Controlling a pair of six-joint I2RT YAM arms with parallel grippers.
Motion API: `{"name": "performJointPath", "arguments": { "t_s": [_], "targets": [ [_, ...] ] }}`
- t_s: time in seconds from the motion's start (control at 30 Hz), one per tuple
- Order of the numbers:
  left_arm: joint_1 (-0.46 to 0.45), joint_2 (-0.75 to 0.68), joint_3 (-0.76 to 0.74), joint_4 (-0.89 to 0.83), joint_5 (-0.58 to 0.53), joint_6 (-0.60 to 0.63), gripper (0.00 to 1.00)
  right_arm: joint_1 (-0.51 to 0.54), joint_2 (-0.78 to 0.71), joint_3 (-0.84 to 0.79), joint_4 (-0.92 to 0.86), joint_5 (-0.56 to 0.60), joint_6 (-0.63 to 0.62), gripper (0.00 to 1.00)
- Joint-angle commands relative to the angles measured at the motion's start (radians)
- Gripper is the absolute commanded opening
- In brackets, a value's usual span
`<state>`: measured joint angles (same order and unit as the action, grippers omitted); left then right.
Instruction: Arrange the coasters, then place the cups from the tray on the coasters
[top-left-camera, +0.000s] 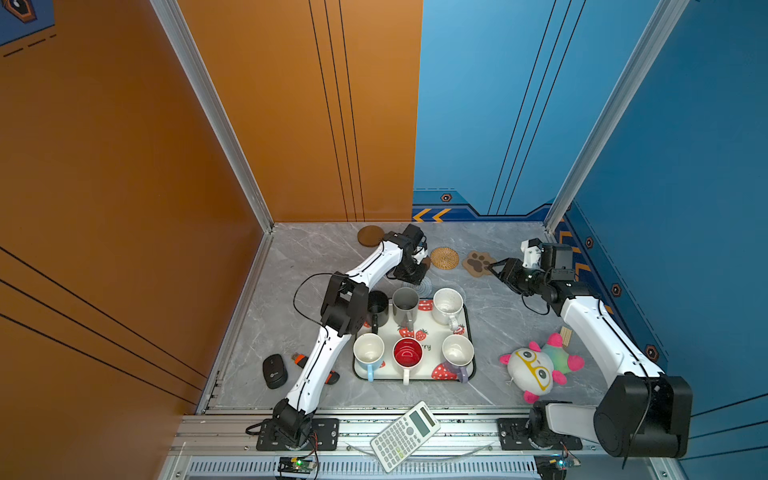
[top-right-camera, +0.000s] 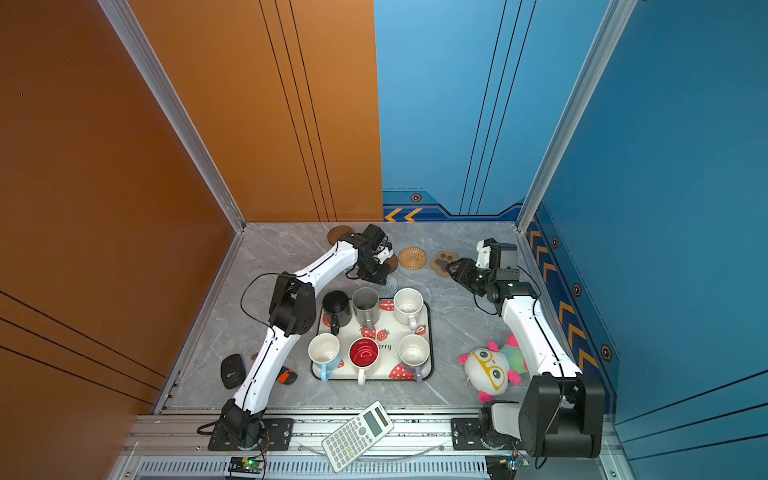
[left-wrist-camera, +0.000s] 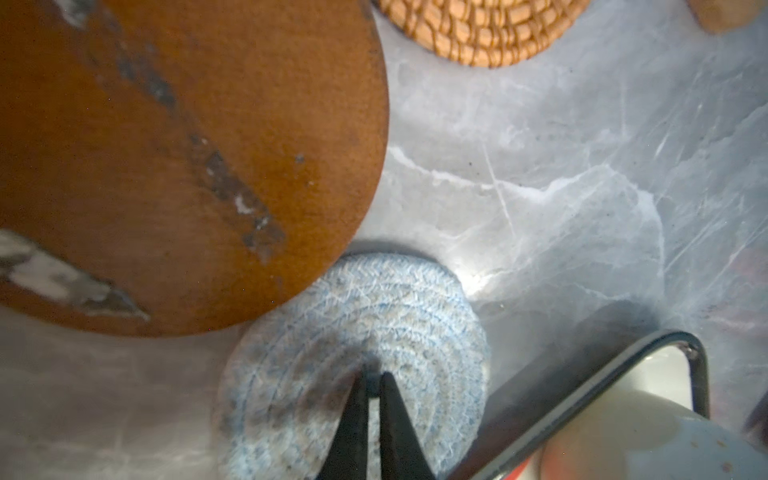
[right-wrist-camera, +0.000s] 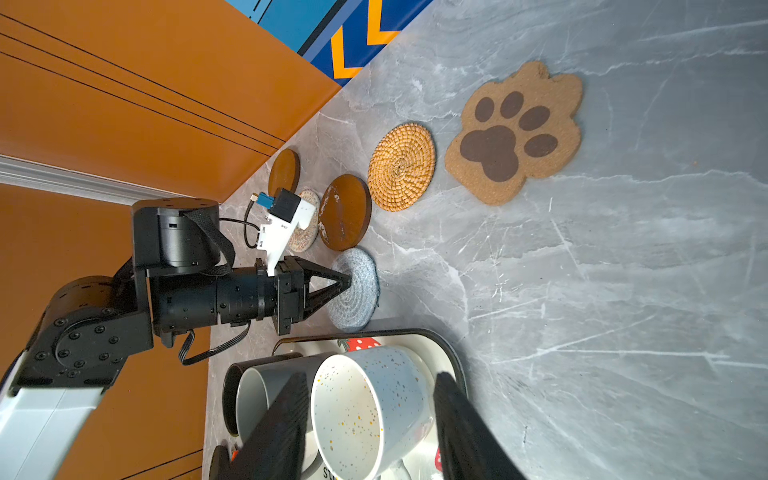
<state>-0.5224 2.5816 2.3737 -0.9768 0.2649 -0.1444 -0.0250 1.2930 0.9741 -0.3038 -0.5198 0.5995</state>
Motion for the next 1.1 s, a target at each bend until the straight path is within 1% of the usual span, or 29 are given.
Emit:
{"name": "performJointPath", "arguments": {
  "t_s": [0.0, 0.1, 0.23, 0.33, 0.43, 0.53, 0.63, 0.83, 1.07],
  "targets": [
    [0.025, 0.075, 0.017, -0.028, -0.082, -0.020, 0.10, -0.010, -0.014, -0.021, 0.014, -0.004, 0.000, 0.48],
    [0.027, 0.078, 0.034, -0.029, -0.093, -0.020, 0.10, -0.012, -0.015, -0.021, 0.013, -0.005, 0.000, 0.48],
    [0.027, 0.078, 0.036, -0.028, -0.070, -0.021, 0.10, -0.013, -0.018, -0.022, 0.012, -0.006, 0.000, 0.48],
    [0.025, 0.067, 0.003, -0.029, -0.066, -0.014, 0.10, -0.015, -0.020, -0.022, 0.012, -0.006, 0.000, 0.48],
    [0.030, 0.054, -0.039, -0.029, -0.088, -0.007, 0.10, -0.016, -0.020, -0.026, 0.013, -0.006, 0.000, 0.48],
    [0.045, 0.046, -0.063, -0.028, -0.125, -0.019, 0.09, -0.016, -0.018, -0.030, 0.013, -0.008, 0.001, 0.48],
    [0.066, 0.035, -0.081, -0.028, -0.125, -0.035, 0.07, -0.016, -0.020, -0.031, 0.014, -0.008, 0.003, 0.48],
    [0.103, 0.006, -0.128, -0.027, -0.138, -0.032, 0.06, -0.016, -0.027, -0.030, 0.014, -0.005, 0.005, 0.48],
    [0.126, -0.023, -0.185, -0.027, -0.166, -0.020, 0.05, -0.016, -0.026, -0.031, 0.015, -0.005, 0.009, 0.48]
  ]
}}
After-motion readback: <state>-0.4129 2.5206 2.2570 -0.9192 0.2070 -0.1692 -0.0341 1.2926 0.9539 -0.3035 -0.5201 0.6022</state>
